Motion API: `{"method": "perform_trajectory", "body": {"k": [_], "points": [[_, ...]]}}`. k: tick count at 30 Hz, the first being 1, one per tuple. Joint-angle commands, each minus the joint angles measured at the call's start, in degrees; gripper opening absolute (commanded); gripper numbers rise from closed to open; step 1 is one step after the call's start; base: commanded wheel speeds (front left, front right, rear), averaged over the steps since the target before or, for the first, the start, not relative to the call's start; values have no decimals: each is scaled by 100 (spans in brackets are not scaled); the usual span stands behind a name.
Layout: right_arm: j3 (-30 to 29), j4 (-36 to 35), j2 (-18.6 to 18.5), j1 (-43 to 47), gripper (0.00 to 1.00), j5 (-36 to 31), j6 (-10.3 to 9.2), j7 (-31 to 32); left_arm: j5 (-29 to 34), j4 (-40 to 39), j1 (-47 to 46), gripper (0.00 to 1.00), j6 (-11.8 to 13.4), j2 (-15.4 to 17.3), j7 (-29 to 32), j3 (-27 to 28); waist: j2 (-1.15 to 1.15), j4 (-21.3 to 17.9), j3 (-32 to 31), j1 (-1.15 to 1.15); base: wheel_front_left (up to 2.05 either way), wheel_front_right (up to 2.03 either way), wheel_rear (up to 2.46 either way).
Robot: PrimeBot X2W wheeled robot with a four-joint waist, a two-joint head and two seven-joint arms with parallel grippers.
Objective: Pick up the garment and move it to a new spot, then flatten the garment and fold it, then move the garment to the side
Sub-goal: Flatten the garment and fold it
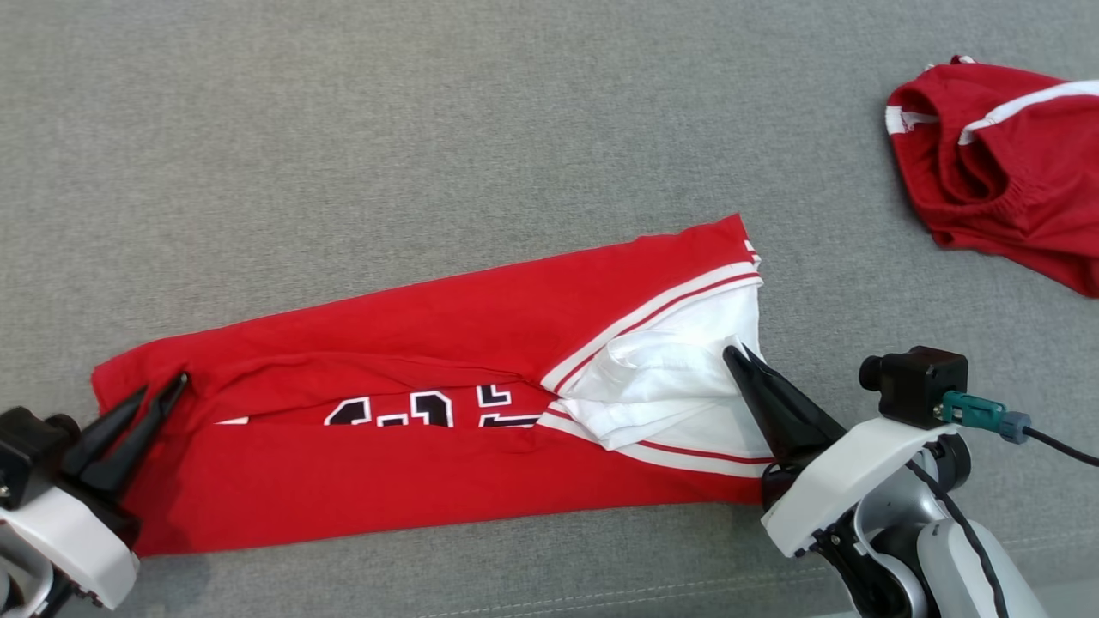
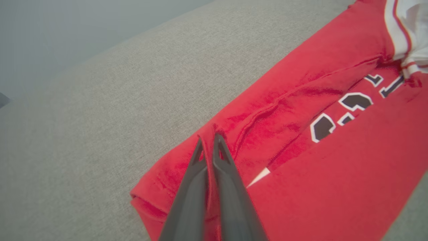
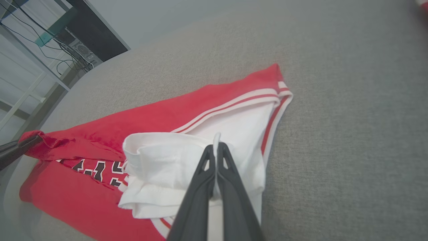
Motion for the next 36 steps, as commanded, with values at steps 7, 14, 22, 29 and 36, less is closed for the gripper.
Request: {"method": "perform_trajectory", "body": {"k": [7, 14, 22, 29, 36], "points": [[29, 19, 27, -113, 0, 44, -1, 16, -91, 115, 76, 0, 3, 107, -34, 179, 0, 209, -176, 0, 0, 0, 0], [40, 152, 27, -152, 0, 142, -1, 49, -139, 355, 124, 95, 3, 96, -34, 31, 0, 295, -289, 0, 0, 0, 0], [-101, 281, 27, -84, 28, 221, -1, -6, -220, 690, 329, 100, 3, 30, -34, -109, 0, 347, -498, 0, 0, 0, 0], [-280, 344, 27, 3, 36, 235, -1, -22, -420, 778, 698, 100, 3, -412, -34, 514, 0, 394, -829, 0, 0, 0, 0], [-262, 427, -13, 33, 48, 199, -1, -125, -442, 758, 917, 100, 3, -928, -34, 942, 0, 361, -1197, 0, 0, 0, 0]]}}
